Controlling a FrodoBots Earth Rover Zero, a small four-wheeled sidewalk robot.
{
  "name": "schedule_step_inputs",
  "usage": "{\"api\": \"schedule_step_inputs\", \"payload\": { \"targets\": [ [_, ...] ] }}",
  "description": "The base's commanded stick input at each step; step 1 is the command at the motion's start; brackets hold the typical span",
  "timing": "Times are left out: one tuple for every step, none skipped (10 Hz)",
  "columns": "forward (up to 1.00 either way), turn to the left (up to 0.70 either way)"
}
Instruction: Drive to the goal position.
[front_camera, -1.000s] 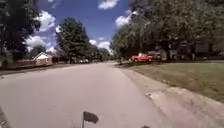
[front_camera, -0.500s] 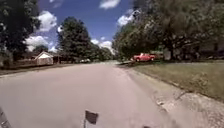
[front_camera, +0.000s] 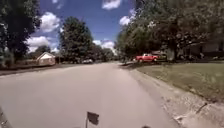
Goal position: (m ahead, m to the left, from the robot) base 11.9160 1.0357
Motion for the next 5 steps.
{"api": "schedule_step_inputs", "payload": {
  "targets": [
    [0.85,0.02],
    [0.85,0.02],
    [0.85,0.02],
    [0.85,0.02],
    [0.85,0.02]
  ]
}}
